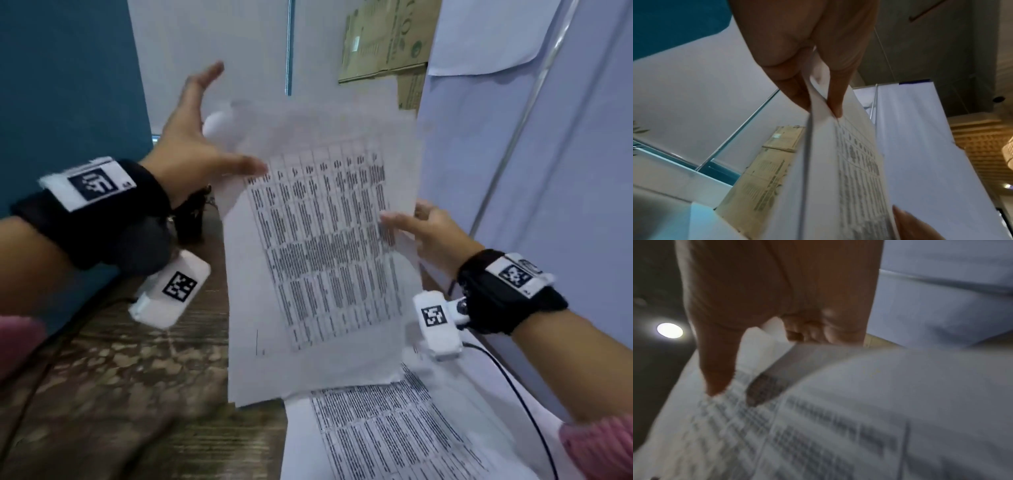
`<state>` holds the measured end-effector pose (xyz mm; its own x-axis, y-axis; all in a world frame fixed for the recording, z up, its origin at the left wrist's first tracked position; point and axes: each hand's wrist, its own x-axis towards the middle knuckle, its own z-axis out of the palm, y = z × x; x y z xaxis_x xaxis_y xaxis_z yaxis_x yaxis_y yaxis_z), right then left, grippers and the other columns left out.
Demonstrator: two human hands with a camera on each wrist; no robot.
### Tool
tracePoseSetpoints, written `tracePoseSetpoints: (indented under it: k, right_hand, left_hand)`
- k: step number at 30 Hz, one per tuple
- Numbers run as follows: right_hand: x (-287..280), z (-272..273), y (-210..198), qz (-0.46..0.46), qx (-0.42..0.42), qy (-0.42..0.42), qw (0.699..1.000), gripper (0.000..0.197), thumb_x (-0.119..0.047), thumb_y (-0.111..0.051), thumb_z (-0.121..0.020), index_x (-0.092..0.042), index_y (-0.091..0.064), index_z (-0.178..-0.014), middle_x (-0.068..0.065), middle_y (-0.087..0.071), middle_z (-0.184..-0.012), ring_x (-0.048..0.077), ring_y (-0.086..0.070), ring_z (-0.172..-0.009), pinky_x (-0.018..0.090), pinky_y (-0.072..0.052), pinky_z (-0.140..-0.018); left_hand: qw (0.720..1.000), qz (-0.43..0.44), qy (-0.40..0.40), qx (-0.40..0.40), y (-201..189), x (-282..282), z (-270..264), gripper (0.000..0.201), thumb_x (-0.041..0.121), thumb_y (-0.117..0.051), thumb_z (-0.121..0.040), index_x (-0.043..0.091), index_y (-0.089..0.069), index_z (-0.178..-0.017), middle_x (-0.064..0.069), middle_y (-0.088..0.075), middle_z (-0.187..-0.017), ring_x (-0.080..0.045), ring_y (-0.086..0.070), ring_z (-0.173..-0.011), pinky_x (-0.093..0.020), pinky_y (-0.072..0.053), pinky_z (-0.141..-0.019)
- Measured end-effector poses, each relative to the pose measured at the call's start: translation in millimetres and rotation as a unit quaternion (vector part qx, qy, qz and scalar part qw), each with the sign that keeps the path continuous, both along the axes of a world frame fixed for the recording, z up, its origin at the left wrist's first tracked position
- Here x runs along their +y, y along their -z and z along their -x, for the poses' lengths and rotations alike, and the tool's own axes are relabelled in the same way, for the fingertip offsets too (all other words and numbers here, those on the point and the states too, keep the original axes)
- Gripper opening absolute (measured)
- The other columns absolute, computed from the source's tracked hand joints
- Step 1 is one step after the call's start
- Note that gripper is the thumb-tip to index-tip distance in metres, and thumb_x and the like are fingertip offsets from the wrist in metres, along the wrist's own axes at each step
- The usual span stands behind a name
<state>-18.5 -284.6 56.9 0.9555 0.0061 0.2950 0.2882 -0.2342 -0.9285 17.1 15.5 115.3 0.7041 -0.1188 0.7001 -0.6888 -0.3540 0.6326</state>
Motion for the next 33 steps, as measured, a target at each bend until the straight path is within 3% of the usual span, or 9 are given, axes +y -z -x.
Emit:
tracePoseSetpoints:
  k: [3, 5, 8, 12, 15, 18, 21, 28, 33]
  right_hand:
    - [8, 4, -14, 0.027, -0.042, 0.048, 0.998, 0.069, -0.042, -0.085, -0.057, -0.002, -0.061, -0.108, 0.011, -0.069, -0.109, 0.023, -0.066, -0.102, 0.036, -0.053, -0.091]
    - [12, 10, -19, -0.008, -0.066, 0.062, 0.996, 0.092, -0.056, -0.086, -0.046, 0.0, -0.057, -0.113, 0.016, -0.065, -0.116, 0.03, -0.062, -0.108, 0.043, -0.049, -0.097]
    - [16, 20, -20, -0.083, -0.098, 0.026, 0.991, 0.088, -0.05, -0.088, -0.043, -0.004, -0.06, -0.112, 0.011, -0.069, -0.111, 0.025, -0.064, -0.108, 0.038, -0.047, -0.098]
    - [26, 32, -10, -0.1, -0.101, 0.011, 0.99, 0.079, -0.033, -0.079, -0.06, 0.001, -0.049, -0.126, 0.008, -0.068, -0.111, 0.014, -0.068, -0.099, 0.024, -0.054, -0.079]
    - [26, 38, 7, -0.086, -0.079, 0.027, 0.993, 0.069, -0.019, -0.077, -0.069, -0.005, -0.044, -0.127, 0.009, -0.065, -0.116, 0.017, -0.066, -0.105, 0.033, -0.054, -0.09]
    - [25, 43, 22, -0.055, -0.069, 0.066, 0.994, 0.051, 0.003, -0.066, -0.081, -0.005, -0.042, -0.125, -0.003, -0.063, -0.105, -0.001, -0.066, -0.091, 0.013, -0.054, -0.077]
    - [29, 44, 16, -0.055, -0.074, 0.097, 0.991, 0.044, 0.004, -0.063, -0.083, -0.005, -0.044, -0.122, 0.001, -0.064, -0.105, 0.016, -0.065, -0.098, 0.027, -0.056, -0.085]
    - [25, 49, 15, -0.025, -0.091, 0.082, 0.992, 0.055, -0.009, -0.071, -0.08, -0.013, -0.044, -0.128, 0.0, -0.063, -0.12, 0.014, -0.062, -0.109, 0.037, -0.051, -0.094]
    - [16, 52, 40, 0.152, 0.058, 0.059, 0.985, 0.026, -0.013, -0.067, -0.085, -0.024, -0.045, -0.077, -0.022, -0.054, -0.062, -0.02, -0.052, -0.051, 0.0, -0.042, -0.052]
  left_hand:
    - [0.992, 0.121, 0.042, 0.016, -8, -7, 9, 0.107, 0.031, -0.089, -0.051, 0.021, -0.031, -0.141, 0.004, -0.04, -0.142, -0.009, -0.041, -0.127, -0.02, -0.038, -0.103]
    - [0.979, 0.165, 0.091, 0.083, -5, -11, 12, 0.094, 0.042, -0.09, -0.05, 0.01, -0.044, -0.126, -0.004, -0.063, -0.118, -0.016, -0.062, -0.101, -0.036, -0.056, -0.076]
    - [0.98, 0.078, 0.109, 0.15, 13, -23, 25, 0.031, 0.028, -0.077, -0.072, 0.012, -0.056, -0.088, 0.011, -0.068, -0.066, -0.006, -0.063, -0.055, -0.021, -0.047, -0.049]
    - [0.98, 0.128, 0.101, 0.113, 36, -28, 37, 0.037, 0.005, -0.069, -0.08, 0.007, -0.059, -0.116, -0.005, -0.067, -0.112, -0.012, -0.067, -0.099, -0.027, -0.054, -0.086]
    - [0.974, 0.141, 0.127, 0.124, 53, -28, 41, 0.055, 0.015, -0.07, -0.074, 0.009, -0.049, -0.124, -0.001, -0.064, -0.115, -0.011, -0.065, -0.102, -0.024, -0.055, -0.085]
    - [0.977, 0.091, 0.134, 0.141, 73, -29, 50, 0.067, 0.017, -0.071, -0.073, 0.02, -0.035, -0.129, 0.006, -0.058, -0.121, -0.007, -0.059, -0.111, -0.028, -0.05, -0.093]
    - [0.985, 0.087, 0.101, 0.111, 68, -32, 49, 0.059, 0.004, -0.068, -0.08, 0.022, -0.032, -0.123, 0.006, -0.055, -0.12, -0.007, -0.057, -0.111, -0.032, -0.047, -0.097]
    - [0.985, 0.097, 0.114, 0.083, 62, -35, 53, 0.061, 0.01, -0.07, -0.079, 0.02, -0.028, -0.122, 0.006, -0.054, -0.12, -0.001, -0.057, -0.109, -0.02, -0.049, -0.089]
    - [0.984, 0.098, 0.08, 0.123, 80, -37, 48, 0.051, -0.002, -0.062, -0.083, 0.019, -0.038, -0.123, 0.019, -0.055, -0.106, 0.0, -0.057, -0.103, -0.019, -0.047, -0.084]
